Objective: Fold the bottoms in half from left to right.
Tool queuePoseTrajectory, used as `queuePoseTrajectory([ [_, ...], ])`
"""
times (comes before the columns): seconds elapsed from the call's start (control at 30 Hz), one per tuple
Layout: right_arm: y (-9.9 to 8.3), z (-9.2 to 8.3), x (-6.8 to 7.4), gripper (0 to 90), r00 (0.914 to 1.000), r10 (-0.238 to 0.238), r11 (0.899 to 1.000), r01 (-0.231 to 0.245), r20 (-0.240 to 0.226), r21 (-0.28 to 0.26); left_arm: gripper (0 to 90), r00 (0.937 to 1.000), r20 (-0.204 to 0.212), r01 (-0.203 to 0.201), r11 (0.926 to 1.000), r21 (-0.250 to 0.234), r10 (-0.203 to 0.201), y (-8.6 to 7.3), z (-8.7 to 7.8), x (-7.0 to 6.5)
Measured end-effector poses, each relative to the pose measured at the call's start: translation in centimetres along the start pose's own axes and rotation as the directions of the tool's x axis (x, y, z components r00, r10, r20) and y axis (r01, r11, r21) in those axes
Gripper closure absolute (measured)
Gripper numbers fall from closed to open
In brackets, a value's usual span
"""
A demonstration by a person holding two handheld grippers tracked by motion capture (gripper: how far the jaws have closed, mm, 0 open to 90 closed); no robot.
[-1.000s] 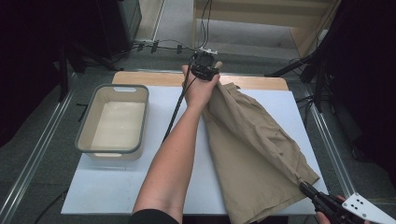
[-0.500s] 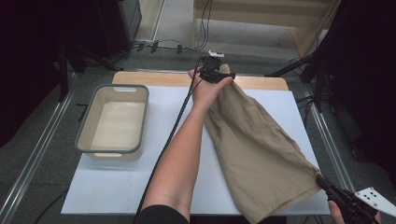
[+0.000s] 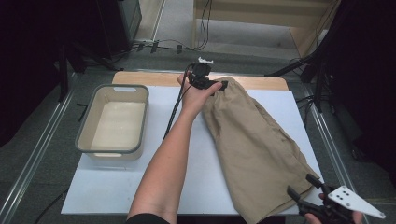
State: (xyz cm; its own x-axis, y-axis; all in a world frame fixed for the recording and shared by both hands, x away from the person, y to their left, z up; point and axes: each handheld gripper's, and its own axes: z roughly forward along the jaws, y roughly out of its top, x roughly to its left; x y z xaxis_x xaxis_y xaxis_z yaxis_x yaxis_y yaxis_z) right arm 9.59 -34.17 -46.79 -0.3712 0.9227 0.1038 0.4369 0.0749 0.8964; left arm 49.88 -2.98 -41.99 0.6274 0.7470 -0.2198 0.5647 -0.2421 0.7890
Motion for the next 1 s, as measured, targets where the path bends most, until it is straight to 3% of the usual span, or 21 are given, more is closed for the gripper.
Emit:
queuePoseTrajectory([
  [0.13,0.0,1.6,2.9,19.3,0.9955,-0.035,0.998,0.039,-0.088,0.042,1.2,0.9995,-0.017,0.028,0.999,0.034,-0.027,-1.9,0.0,1.3],
  [0.23,-0.1,2.9,4.8,23.3,0.9863,-0.041,0.995,0.055,-0.16,0.083,2.9,0.9983,-0.036,0.047,0.997,0.062,-0.045,-3.5,0.0,2.2],
  [0.37,-0.5,5.0,7.2,23.3,0.9759,-0.074,0.984,0.105,-0.205,0.144,5.2,0.9977,-0.041,0.057,0.994,0.093,-0.053,-5.5,0.2,2.8],
  [0.53,-1.8,7.8,8.8,19.0,0.978,-0.058,0.964,0.107,-0.2,0.244,13.1,0.9964,-0.047,0.075,0.9901,0.118,-0.07,-7.3,0.3,3.3],
  [0.57,-1.9,8.1,9.0,17.5,0.9777,-0.053,0.959,0.107,-0.203,0.261,14.9,0.995,-0.044,0.094,0.9887,0.117,-0.09,-7.7,0.4,3.5],
  [0.63,-2.3,8.8,9.4,16.2,0.9779,-0.073,0.951,0.127,-0.196,0.281,20.1,0.9914,-0.016,0.131,0.9853,0.11,-0.13,-8.3,0.3,3.9],
  [0.77,-2.5,9.6,9.5,16.2,0.9833,-0.115,0.939,0.154,-0.141,0.307,32.2,0.9875,0.004,0.156,0.9812,0.113,-0.158,-9.3,0.6,4.1],
  [0.87,-2.7,9.8,9.2,22.1,0.986,-0.121,0.935,0.152,-0.115,0.322,40.8,0.9856,0.021,0.164,0.9802,0.11,-0.168,-9.5,0.9,3.9],
  [1.0,-2.6,9.4,8.8,46.7,0.985,-0.14,0.931,0.166,-0.1,0.326,49.9,0.9823,0.036,0.179,0.9777,0.11,-0.184,-9.5,1.2,3.5],
])
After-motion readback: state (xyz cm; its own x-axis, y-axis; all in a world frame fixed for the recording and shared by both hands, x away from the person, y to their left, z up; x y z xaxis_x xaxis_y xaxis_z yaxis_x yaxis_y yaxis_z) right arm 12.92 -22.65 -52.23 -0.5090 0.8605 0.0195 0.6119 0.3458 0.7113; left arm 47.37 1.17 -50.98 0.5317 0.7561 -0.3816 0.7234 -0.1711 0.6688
